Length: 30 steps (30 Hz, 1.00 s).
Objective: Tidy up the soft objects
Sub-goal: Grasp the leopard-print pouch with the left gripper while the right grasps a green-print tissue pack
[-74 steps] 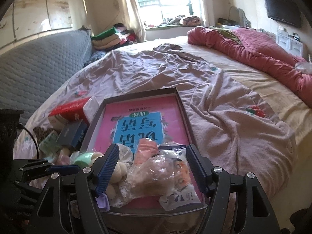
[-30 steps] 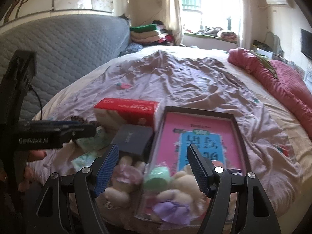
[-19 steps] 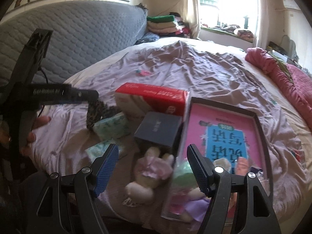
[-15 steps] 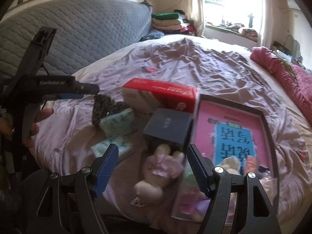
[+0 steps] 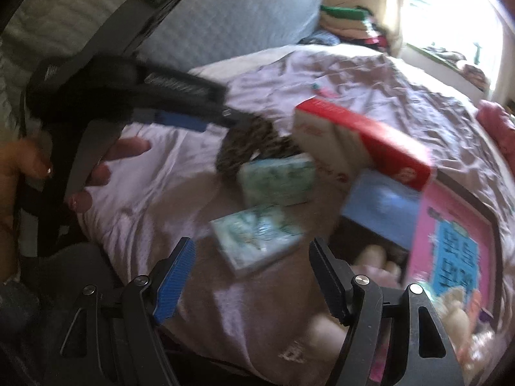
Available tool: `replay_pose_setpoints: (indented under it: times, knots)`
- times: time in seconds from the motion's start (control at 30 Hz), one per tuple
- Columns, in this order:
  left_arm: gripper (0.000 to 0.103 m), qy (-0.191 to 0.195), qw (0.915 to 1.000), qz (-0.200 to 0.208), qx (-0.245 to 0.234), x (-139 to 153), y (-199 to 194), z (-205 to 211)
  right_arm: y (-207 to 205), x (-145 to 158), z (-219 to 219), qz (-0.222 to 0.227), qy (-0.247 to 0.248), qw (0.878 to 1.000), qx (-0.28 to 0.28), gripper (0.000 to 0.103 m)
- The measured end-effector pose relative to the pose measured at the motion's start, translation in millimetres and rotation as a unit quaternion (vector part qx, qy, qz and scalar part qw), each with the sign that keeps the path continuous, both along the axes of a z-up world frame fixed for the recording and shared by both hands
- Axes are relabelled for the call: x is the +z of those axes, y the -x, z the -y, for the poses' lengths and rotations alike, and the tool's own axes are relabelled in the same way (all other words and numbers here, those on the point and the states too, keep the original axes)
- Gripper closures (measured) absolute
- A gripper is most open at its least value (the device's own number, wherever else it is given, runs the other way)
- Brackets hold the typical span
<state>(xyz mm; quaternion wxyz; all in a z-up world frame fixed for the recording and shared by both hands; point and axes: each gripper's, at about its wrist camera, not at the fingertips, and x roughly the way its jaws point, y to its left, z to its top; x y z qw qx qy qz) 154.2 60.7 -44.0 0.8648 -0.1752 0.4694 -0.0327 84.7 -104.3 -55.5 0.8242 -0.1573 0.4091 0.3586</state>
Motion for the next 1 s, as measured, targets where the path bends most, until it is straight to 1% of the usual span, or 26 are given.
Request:
replay_pose_setpoints:
  times: [0.07,0.17,0.27,0.4,0.57,0.7,0.77,0.87,0.93,1.0]
  knots:
    - [0.04,0.005,1.0,-0.008,-0.001,-5.7,-3.1,0.3,-1.7,-12.4,-10.7,-0.005,0.021,1.0,0.013,0.026]
    - [0.04,-0.005,0.9998,-0.02,-0.002,-13.9,-7.6,3.1,-4.3,-25.1,-21.4,-0.004,0.043,0.999,0.031,0.026]
    - [0.04,-0.01,0.9996,-0.028,-0.002,-20.1,-9.5,4.3,-3.6,-33.9,-29.9,0.014,0.063,0.997,0.052,0.026]
    - [0.04,-0.004,0.9995,-0.033,0.003,-25.1,-13.6,0.9,-11.9,-40.6,-36.1,0.016,0.06,0.996,0.064,0.025]
    - [0.04,-0.004,0.9993,-0.038,0.003,-30.3,-18.1,-1.3,-34.7,-46.2,-38.0,0.01,0.059,0.996,0.06,0.025]
    - [0.04,0.0,0.9991,-0.043,0.003,-35.1,-22.3,-2.0,-49.9,-54.1,-44.8,0.0,0.071,0.996,0.06,0.025]
    - [0.04,0.002,0.999,-0.045,0.002,-37.6,-25.0,-1.9,-52.1,-57.2,-49.7,0.008,0.078,0.995,0.063,0.025]
    - [0.04,0.004,0.999,-0.044,0.002,-40.7,-28.5,-2.6,-54.2,-56.2,-50.2,0.004,0.07,0.996,0.054,0.025]
    - [0.04,0.011,0.999,-0.042,0.006,-41.7,-30.0,-4.5,-58.6,-54.1,-45.2,-0.006,0.051,0.998,0.043,0.034]
    - [0.04,0.024,0.999,-0.037,0.012,-42.5,-31.3,-8.5,-63.2,-51.7,-38.2,-0.018,0.033,0.999,0.029,0.042]
